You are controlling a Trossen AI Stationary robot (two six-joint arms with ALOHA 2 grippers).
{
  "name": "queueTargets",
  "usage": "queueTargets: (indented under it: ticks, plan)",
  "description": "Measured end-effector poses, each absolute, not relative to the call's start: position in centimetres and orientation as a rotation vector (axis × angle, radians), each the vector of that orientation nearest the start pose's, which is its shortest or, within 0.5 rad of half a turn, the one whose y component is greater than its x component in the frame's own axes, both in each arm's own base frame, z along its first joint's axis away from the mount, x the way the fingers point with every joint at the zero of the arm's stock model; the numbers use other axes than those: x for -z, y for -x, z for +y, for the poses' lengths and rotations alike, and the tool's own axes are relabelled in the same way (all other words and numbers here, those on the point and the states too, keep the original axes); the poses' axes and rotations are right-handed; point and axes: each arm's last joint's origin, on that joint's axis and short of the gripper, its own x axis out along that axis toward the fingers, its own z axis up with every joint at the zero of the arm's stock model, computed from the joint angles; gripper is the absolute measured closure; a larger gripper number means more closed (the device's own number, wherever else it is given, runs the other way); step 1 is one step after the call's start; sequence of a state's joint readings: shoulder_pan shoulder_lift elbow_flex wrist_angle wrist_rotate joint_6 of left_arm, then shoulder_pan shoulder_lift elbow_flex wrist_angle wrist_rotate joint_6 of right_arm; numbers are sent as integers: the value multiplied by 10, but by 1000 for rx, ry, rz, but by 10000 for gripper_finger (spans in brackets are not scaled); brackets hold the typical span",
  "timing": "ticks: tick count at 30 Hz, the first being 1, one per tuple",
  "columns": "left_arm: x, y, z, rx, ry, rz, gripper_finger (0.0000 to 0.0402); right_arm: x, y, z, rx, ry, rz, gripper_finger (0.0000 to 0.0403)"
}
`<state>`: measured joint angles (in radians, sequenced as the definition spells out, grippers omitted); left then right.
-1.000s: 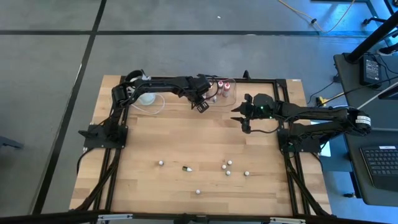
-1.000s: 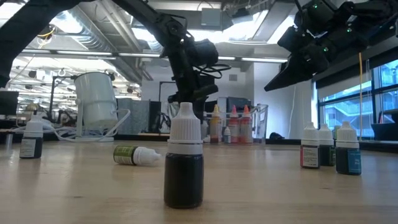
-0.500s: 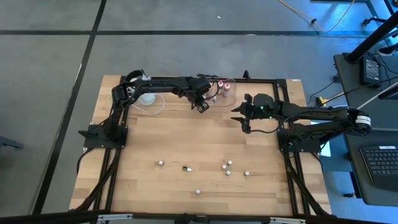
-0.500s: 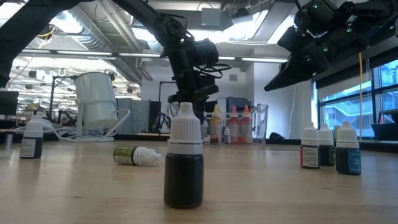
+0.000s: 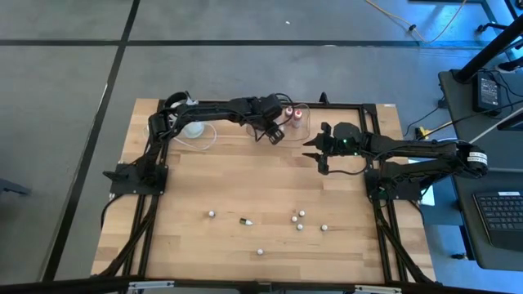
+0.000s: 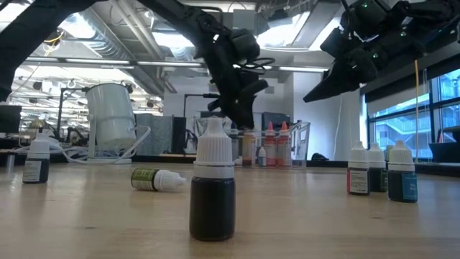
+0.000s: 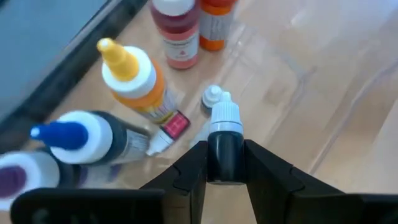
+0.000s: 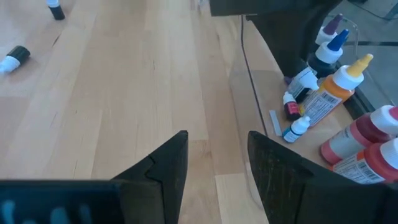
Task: Pick & Place food coloring
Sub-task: Put the small purple food coloring bottle into the transparent container, then put the top small blue food coloring bottle into the transparent container
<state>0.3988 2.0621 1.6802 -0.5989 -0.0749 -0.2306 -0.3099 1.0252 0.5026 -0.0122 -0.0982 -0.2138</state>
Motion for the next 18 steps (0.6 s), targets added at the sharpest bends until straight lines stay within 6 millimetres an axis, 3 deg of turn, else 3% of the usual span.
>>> queueTargets:
  ticks: [6, 12, 18]
  plan:
    - [-206, -415, 174, -634, 530, 920, 304, -210, -199, -61, 149, 99, 544, 234]
    - [-194, -419, 176, -654, 549, 924, 307, -209, -199, -61, 150, 96, 549, 234]
    - [-207, -415, 177, -610, 467, 924, 302, -209, -198, -61, 147, 91, 552, 234]
